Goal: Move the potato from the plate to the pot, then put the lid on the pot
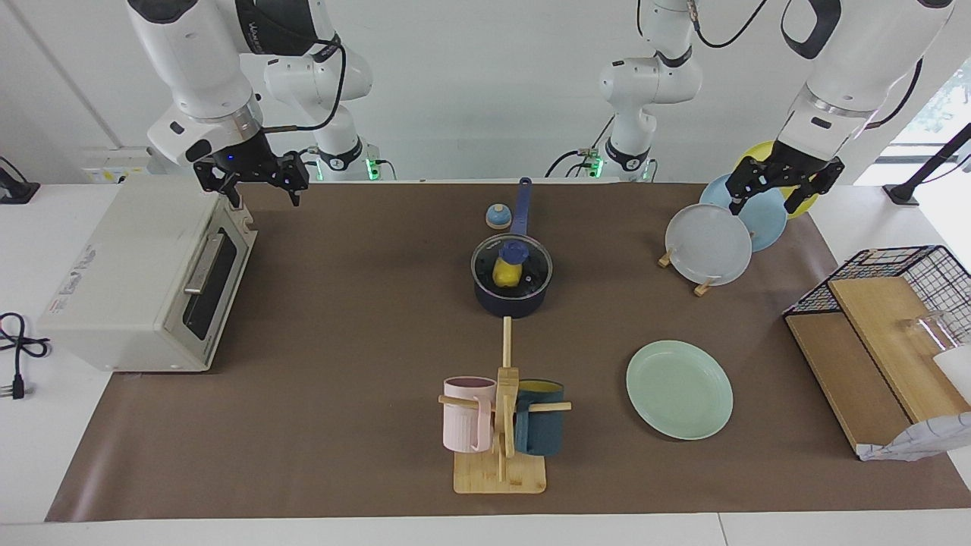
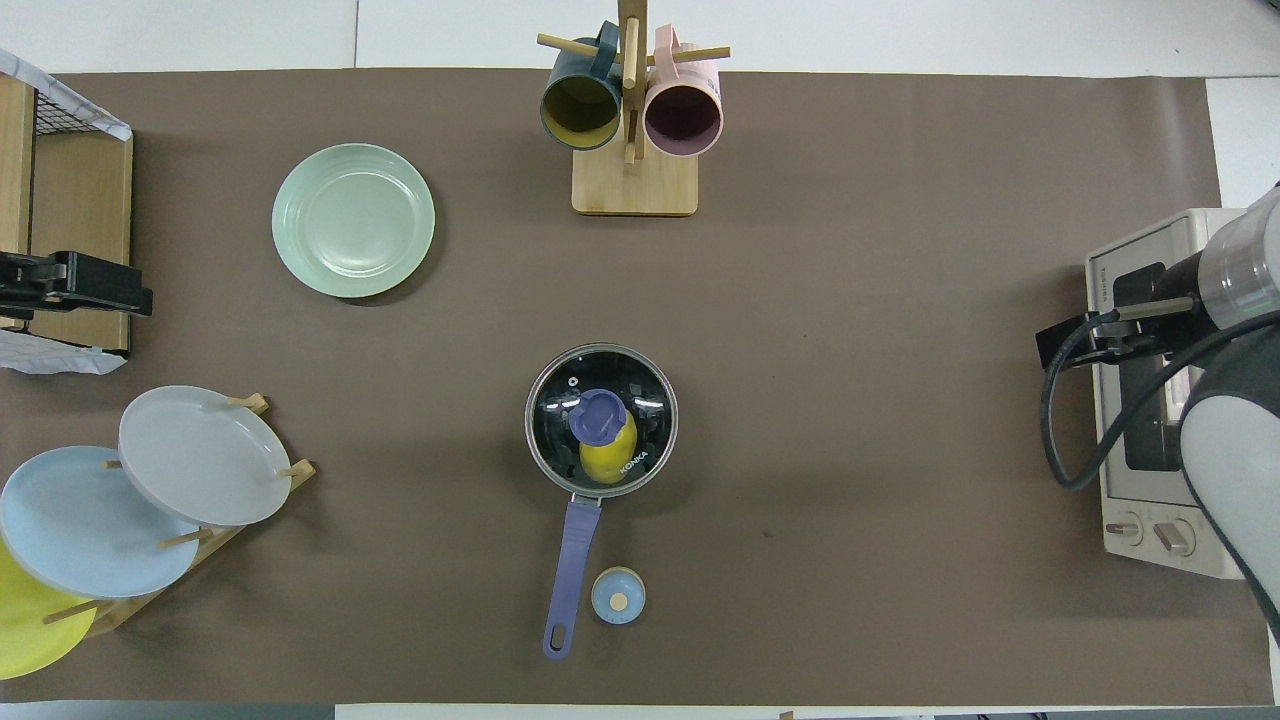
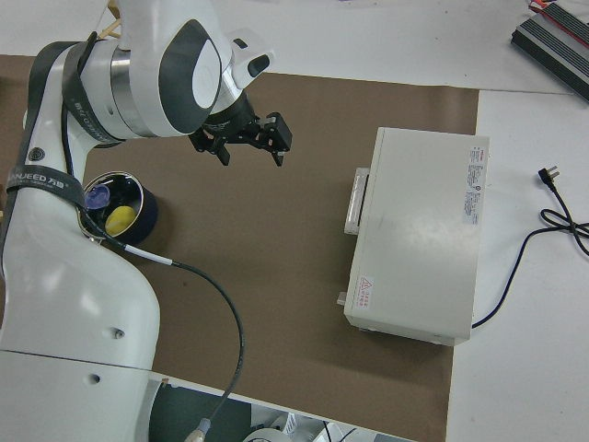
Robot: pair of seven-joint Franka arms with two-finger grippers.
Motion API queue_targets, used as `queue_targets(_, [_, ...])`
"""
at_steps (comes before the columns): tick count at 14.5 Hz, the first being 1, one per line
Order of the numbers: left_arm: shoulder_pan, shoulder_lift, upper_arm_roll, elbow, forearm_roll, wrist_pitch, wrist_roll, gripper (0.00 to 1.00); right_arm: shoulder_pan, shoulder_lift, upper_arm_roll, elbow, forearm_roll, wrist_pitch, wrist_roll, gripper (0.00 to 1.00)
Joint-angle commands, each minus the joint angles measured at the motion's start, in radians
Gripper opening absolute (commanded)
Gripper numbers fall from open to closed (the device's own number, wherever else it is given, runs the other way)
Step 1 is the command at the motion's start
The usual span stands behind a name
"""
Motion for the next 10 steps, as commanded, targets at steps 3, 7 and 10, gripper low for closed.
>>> queue_targets(3, [-0.002, -0.011, 0.004, -0.006, -0.01, -0.006, -0.006, 1.0, -0.046, 0.032, 0.015, 0.037, -0.005, -0.003, -0.025, 1.0])
queue_targets(7, [-0.002, -0.011, 0.006, -0.006, -0.01, -0.006, -0.006, 1.0, -0.08, 0.035, 0.061, 0.044, -0.002, -0.002, -0.025, 1.0])
queue_targets(10, [-0.002, -0.011, 0.006, -0.006, -0.01, -0.006, -0.006, 1.0, -0.108, 0.035, 0.066, 0.045, -0.002, -0.006, -0.025, 1.0])
